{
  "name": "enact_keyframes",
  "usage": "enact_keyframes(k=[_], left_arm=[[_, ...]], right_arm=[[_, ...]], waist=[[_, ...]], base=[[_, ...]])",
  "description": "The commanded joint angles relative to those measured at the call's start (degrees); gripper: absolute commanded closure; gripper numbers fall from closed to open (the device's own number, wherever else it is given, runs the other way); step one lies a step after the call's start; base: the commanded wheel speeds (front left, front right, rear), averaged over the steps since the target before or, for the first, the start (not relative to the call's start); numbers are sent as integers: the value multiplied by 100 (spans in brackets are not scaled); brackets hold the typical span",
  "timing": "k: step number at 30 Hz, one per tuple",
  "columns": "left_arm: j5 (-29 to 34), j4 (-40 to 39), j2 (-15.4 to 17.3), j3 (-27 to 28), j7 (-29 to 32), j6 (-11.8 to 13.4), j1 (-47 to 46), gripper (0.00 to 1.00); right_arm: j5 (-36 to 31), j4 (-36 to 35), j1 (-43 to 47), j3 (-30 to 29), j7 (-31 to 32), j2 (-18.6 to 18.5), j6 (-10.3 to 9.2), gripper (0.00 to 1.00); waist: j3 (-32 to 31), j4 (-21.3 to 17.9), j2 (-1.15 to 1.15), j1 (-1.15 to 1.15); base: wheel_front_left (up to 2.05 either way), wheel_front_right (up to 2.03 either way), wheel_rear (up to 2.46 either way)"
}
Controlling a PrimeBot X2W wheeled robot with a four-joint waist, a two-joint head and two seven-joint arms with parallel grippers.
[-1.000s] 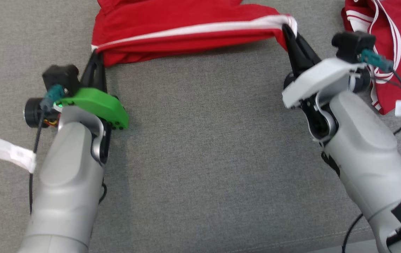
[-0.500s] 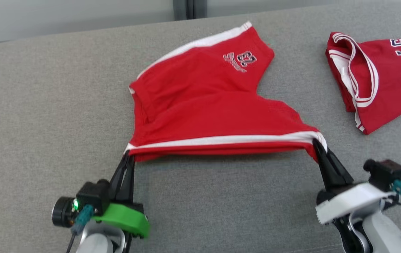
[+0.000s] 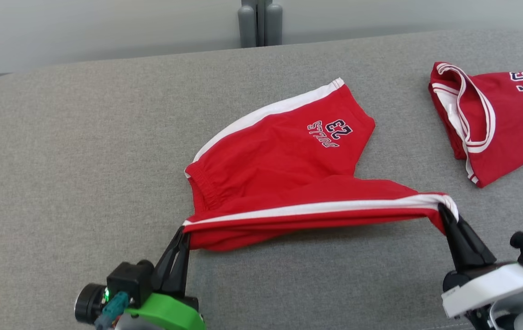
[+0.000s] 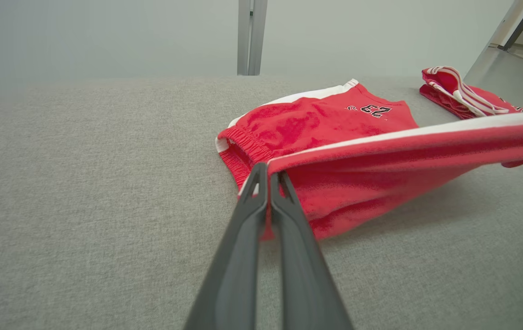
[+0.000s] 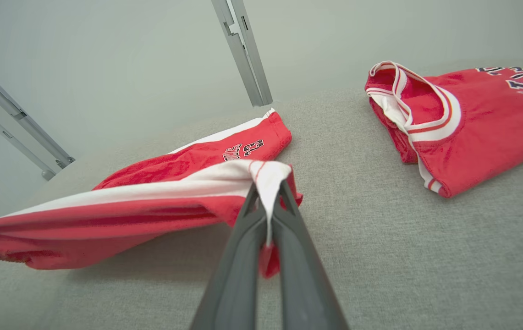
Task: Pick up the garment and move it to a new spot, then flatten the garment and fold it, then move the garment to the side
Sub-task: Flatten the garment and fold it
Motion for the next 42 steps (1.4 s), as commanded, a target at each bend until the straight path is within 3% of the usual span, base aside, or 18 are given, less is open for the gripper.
enact_keyframes(k=[1,11,20,21,22,23,25,26,27,28,31,34,42], left_arm=[[-83,81,37,56,101,-35,-309,100],[-220,1098,-10,-97,290,-290,-2406,100],[-369,2553,-78,-425,144,-423,-3828,100],[-387,2682,-83,-457,70,-429,-3916,100],[-399,2747,-87,-471,30,-429,-3954,100],[-429,2854,-94,-486,-33,-426,-4008,100],[-461,3026,-105,-524,-153,-428,-4083,100],[-450,3063,-109,-559,-247,-433,-4115,95],[-476,3143,-114,-573,-314,-435,-4127,55],[-500,3218,-116,-587,-375,-438,-4126,0],[-541,3350,-123,-612,-650,-412,-4111,0],[-476,3294,-120,-529,-904,-224,-4018,0],[-290,2099,24,129,-1066,403,-3331,0]], right_arm=[[4,57,-265,-96,38,-88,-26,100],[404,1229,-2673,210,415,-654,-23,100],[848,3070,-4912,1254,628,-950,-20,100],[876,3238,-5087,1406,547,-961,-20,64],[892,3312,-5165,1472,483,-970,-20,38],[905,3438,-5280,1559,367,-992,-20,0],[931,3620,-5425,1733,102,-1031,-20,0],[918,3682,-5462,1798,-35,-1050,-20,0],[898,3723,-5499,1854,-249,-1066,-20,0],[871,3750,-5494,1934,-402,-1076,-20,0],[742,3816,-5331,2023,-897,-1114,-20,0],[563,3677,-5110,1867,-1060,-1130,-20,0],[-233,2049,-3756,594,-1074,-792,-19,0]], waist=[[237,37,0,1],[1442,423,0,1],[1840,677,0,1],[1855,695,0,1],[1861,703,0,1],[1865,715,0,1],[1865,732,0,1],[1861,733,0,1],[1851,731,0,1],[1837,727,0,1],[1757,673,0,1],[1664,592,0,1],[1372,301,0,1]], base=[[0,0,0],[0,0,0],[0,0,0],[0,0,0],[0,0,0],[0,0,0],[0,0,0],[0,0,0],[0,0,0],[0,0,0],[0,0,0],[0,0,0],[0,0,0]])
